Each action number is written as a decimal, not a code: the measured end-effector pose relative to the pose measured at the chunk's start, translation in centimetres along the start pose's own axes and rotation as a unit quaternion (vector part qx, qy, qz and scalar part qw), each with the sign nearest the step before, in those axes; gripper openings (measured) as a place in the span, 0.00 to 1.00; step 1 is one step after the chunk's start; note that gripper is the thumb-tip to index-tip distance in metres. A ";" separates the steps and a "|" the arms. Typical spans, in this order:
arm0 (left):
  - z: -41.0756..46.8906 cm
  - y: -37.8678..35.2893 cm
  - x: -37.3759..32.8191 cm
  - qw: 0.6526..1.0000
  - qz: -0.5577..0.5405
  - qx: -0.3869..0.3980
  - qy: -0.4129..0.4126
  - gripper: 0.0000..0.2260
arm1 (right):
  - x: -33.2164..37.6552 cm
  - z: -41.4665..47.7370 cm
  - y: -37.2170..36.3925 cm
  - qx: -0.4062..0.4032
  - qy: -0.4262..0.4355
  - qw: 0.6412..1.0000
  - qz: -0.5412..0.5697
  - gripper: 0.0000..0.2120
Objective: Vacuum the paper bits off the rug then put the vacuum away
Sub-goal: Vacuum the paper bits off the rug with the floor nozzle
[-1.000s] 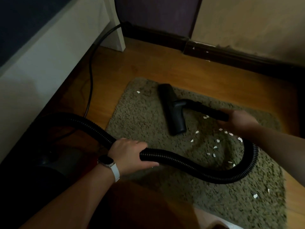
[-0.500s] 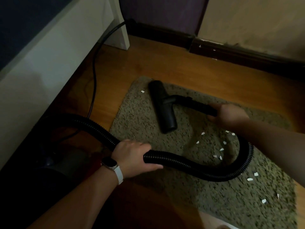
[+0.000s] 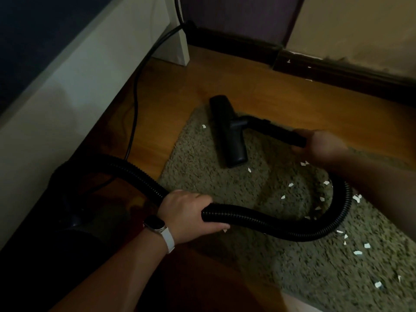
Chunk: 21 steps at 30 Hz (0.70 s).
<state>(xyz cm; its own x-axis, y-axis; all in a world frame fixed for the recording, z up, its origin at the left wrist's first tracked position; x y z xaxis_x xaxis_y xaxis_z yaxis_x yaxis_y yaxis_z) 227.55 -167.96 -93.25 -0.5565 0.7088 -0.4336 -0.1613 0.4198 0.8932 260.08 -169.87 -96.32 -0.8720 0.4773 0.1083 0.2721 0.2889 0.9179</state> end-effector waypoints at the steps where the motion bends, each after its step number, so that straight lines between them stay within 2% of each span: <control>1: 0.0 0.2 0.1 1.000 -0.001 -0.006 0.003 0.25 | 0.2 0.3 0.1 0.004 0.001 1.000 0.007 0.13; 7: -0.4 1.3 0.7 0.999 -0.010 -0.037 0.013 0.23 | 4.4 2.7 1.8 -0.013 0.030 0.999 -0.040 0.17; 13: -1.3 1.8 2.6 0.996 -0.041 -0.055 0.050 0.25 | 9.3 4.3 1.1 0.007 0.067 0.994 -0.089 0.18; 21: -1.5 1.9 3.0 0.996 -0.042 -0.048 0.057 0.26 | 7.0 4.1 0.8 0.010 0.036 0.999 -0.033 0.16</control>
<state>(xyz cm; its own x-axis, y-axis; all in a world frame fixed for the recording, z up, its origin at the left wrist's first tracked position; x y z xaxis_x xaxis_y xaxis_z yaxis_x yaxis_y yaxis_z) 224.37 -165.85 -92.69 -0.6258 0.6023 -0.4956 -0.2846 0.4153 0.8640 255.84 -162.86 -96.37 -0.9152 0.3958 0.0755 0.2203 0.3346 0.9163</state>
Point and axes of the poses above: each hand's wrist, its own z-axis towards the middle knuckle, its own y-axis out of the back of the hand, x = y × z, the point moved 10 cm from there along z, towards the middle knuckle, and after that the axes turned 11 degrees about -z, right-handed, at the moved point
